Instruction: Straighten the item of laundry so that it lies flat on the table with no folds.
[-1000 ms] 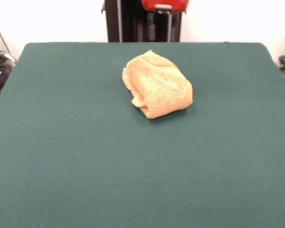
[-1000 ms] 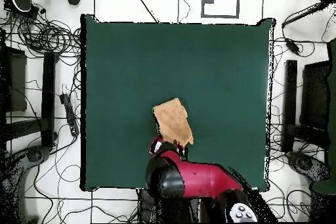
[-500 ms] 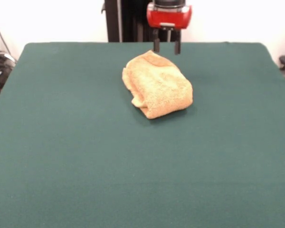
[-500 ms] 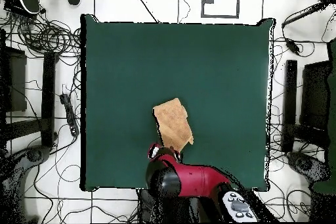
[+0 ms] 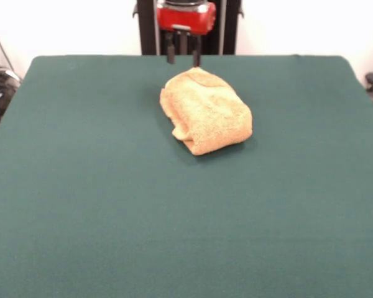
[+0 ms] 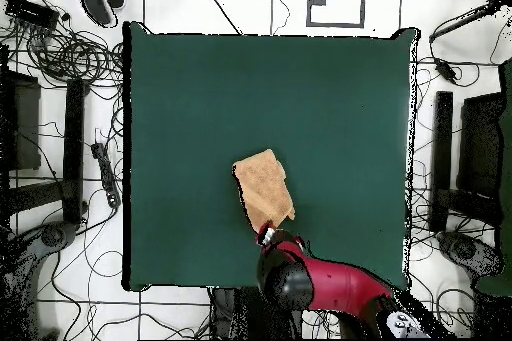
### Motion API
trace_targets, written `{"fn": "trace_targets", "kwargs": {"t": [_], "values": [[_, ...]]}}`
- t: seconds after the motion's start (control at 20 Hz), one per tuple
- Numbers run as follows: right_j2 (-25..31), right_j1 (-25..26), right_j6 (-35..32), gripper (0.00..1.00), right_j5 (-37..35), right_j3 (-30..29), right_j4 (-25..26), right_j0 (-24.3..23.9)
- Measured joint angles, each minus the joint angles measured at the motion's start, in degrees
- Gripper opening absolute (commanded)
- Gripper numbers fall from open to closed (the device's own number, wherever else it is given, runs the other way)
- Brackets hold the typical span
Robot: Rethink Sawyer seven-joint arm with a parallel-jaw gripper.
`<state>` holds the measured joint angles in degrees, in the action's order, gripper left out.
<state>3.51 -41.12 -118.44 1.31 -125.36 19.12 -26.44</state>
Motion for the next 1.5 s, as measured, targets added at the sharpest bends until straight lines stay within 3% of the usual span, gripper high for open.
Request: {"fn": "trace_targets", "kwargs": {"t": [0.25, 0.85, 1.5], "values": [[-0.9, 0.3, 0.0, 1.0, 0.0, 0.0, 0.7, -0.5], [-3.2, 6.4, 0.0, 1.0, 2.5, 0.0, 0.7, 3.9], [-3.9, 16.6, 0.0, 1.0, 8.5, 1.4, 0.6, 3.7]]}}
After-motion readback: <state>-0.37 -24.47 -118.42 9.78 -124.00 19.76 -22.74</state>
